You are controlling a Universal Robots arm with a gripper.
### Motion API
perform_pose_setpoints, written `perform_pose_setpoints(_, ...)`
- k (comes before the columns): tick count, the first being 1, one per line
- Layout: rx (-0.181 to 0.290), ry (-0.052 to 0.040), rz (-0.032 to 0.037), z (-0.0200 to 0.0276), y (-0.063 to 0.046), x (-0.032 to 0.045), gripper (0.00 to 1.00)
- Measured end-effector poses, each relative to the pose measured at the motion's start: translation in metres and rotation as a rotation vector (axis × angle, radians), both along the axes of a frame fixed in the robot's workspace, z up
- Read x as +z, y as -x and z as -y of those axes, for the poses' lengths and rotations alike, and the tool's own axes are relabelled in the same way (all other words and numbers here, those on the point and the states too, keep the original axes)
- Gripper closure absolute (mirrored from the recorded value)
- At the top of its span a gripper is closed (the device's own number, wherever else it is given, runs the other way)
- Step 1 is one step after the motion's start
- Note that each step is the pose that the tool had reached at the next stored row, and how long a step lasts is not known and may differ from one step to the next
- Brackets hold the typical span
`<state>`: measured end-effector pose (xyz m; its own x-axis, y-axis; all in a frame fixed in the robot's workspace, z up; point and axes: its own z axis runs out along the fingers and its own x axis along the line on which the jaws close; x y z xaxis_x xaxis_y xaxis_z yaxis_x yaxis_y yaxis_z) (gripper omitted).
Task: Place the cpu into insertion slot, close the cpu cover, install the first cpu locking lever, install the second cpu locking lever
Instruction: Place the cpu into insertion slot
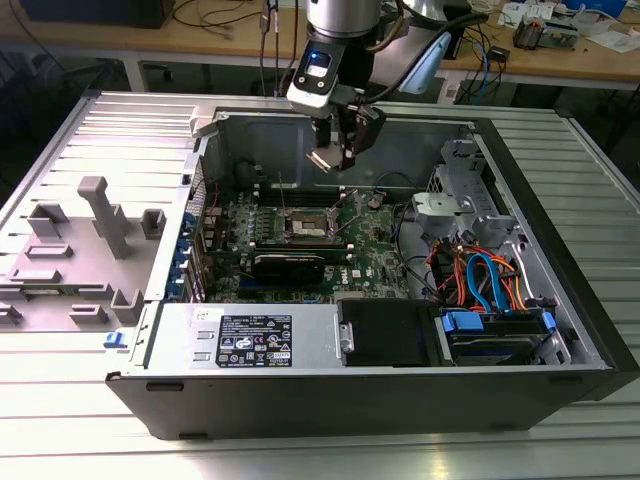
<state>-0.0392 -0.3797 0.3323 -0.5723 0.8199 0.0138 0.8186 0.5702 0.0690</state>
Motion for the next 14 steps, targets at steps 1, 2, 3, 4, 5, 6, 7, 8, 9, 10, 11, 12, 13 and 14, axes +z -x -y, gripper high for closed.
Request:
perform_pose_setpoints(1, -0.019, 0.0005, 0.0, 0.0, 0.0, -0.0005, 0.45)
perform_pose_setpoints(2, -0.03, 0.0008, 0.0, 0.0, 0.0001, -0.0007, 0.45)
perform_pose_setpoints(3, -0.041, 0.0009, 0.0001, 0.0, 0.0, -0.0011, 0.45)
perform_pose_setpoints(4, -0.06, 0.0011, 0.0001, 0.0, 0.0, -0.0016, 0.45)
perform_pose_setpoints(5, -0.083, 0.0016, 0.0, 0.0, 0.0001, -0.0023, 0.45)
perform_pose_setpoints(6, -0.096, 0.0016, 0.0001, 0.0, 0.0001, -0.0027, 0.45)
perform_pose_setpoints(7, -0.108, 0.0018, 0.0001, 0.0, 0.0, -0.0031, 0.45)
perform_pose_setpoints(8, -0.133, 0.002, 0.0, 0.0, 0.0001, -0.0041, 0.45)
perform_pose_setpoints(9, -0.146, 0.0022, 0.0, 0.0, 0.0, -0.0045, 0.45)
perform_pose_setpoints(10, -0.161, 0.0022, 0.0, 0.0, 0.0, -0.0051, 0.45)
perform_pose_setpoints(11, -0.187, 0.0023, 0.0, 0.0, 0.0001, -0.006, 0.45)
perform_pose_setpoints(12, -0.202, 0.0022, 0.0, 0.0, 0.0001, -0.0066, 0.45)
perform_pose_setpoints(13, -0.225, 0.0022, 0.0, 0.0, 0.0, -0.0076, 0.45)
perform_pose_setpoints(14, -0.25, 0.0023, -0.0001, 0.0, 0.0001, -0.0086, 0.45)
